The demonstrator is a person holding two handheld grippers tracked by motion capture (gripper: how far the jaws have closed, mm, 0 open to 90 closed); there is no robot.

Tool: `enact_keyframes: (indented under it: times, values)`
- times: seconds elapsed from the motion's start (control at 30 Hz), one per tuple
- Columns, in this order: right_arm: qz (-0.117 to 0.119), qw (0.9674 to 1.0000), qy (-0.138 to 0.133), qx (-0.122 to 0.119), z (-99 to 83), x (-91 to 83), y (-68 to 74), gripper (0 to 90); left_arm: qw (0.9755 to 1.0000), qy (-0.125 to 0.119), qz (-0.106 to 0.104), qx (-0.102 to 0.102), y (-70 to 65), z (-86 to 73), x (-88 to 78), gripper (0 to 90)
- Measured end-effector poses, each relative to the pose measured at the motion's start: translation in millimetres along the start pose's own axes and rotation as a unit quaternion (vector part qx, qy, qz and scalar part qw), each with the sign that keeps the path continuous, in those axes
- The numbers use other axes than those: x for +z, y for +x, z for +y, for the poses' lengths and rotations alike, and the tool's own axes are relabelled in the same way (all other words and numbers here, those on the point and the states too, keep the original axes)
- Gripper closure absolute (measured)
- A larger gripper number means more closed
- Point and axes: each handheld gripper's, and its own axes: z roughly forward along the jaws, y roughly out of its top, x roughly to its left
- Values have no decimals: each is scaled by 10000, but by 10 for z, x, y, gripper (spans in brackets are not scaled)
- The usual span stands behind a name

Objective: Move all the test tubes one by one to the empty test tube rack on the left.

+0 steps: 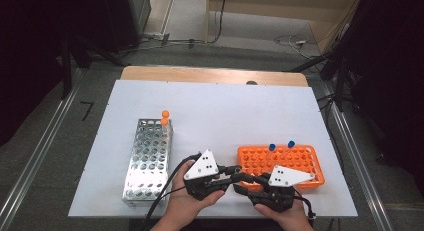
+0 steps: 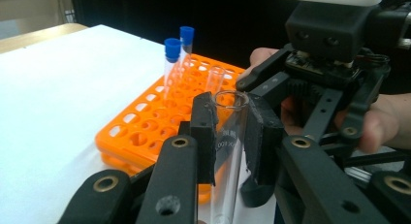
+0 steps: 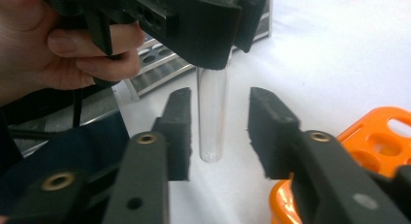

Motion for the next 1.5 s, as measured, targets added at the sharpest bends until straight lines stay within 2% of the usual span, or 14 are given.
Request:
enact_keyframes:
  times: [0.2,0.5,0.6,0.73,0.8,0.97,1.2,1.4,1.5]
  values:
    - [-102,9999,-30,-17,4,-45,-31,436,9998,-77,176,-63,84,21,-105,766]
    - [-141,9996,-230,-53,56,-173,-67,239,9987,-189,446,-163,229,41,-275,766]
    - [-235,9994,-261,-79,94,-210,-66,114,9982,-231,520,-196,282,42,-326,766]
    - [-262,9991,-329,-95,124,-269,-82,29,9973,-260,650,-238,353,42,-405,766]
    - [-264,9990,-366,-44,138,-309,-103,0,9967,-288,715,-245,386,44,-442,766]
    - [-354,9982,-475,98,134,-417,-179,0,9949,-349,897,-287,473,42,-540,766]
    - [-543,9972,-482,193,91,-529,-254,0,9909,-459,1229,-311,618,56,-712,766]
    - [-669,9964,-433,288,31,-595,-316,0,9846,-624,1585,-387,770,66,-890,767]
    - [-719,9959,-440,340,6,-634,-336,0,9806,-684,1791,-417,835,60,-971,767]
